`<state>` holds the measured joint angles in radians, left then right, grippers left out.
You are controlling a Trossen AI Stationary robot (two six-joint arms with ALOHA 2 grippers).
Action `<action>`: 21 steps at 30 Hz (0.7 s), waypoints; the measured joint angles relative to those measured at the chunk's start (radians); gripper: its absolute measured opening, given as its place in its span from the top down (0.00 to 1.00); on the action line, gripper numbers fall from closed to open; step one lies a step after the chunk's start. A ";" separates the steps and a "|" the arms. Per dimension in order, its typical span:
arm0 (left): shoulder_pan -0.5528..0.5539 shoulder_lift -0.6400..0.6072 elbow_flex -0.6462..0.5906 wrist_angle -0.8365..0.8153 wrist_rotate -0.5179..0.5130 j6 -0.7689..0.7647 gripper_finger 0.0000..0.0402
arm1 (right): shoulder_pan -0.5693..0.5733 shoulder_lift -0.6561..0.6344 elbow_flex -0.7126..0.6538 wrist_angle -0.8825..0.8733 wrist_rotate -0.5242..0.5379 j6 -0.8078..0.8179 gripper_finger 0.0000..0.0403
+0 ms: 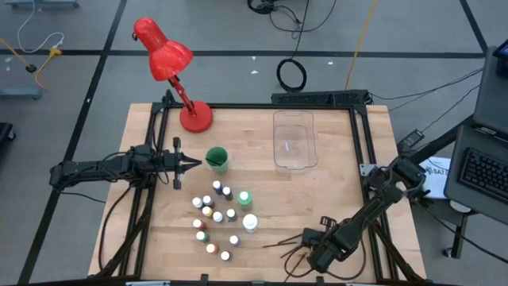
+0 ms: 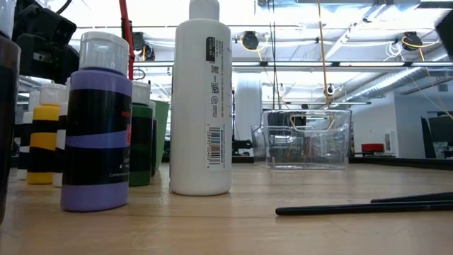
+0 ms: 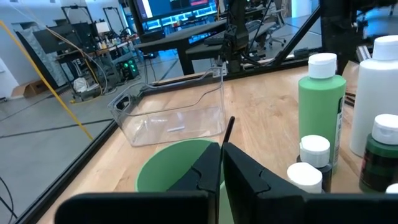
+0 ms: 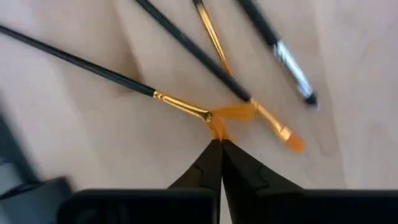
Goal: Pick & Place Paint Supplies
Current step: Put the gold paintbrush into the green cup
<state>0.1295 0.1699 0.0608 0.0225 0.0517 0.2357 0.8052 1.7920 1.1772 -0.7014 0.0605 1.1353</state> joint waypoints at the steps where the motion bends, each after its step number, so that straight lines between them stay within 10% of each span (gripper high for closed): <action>1: 0.000 0.000 0.000 0.000 0.000 -0.002 0.94 | 0.002 -0.015 0.002 0.002 0.016 -0.004 1.00; 10: 0.000 0.000 0.000 0.001 0.000 -0.005 0.94 | 0.001 -0.087 0.003 -0.050 0.089 -0.074 1.00; 21: 0.000 0.000 0.000 0.021 0.001 -0.040 0.94 | -0.022 -0.307 0.054 -0.074 0.468 -0.247 1.00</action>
<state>0.1295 0.1699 0.0608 0.0439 0.0527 0.1959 0.7834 1.4847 1.2307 -0.7756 0.5283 0.8887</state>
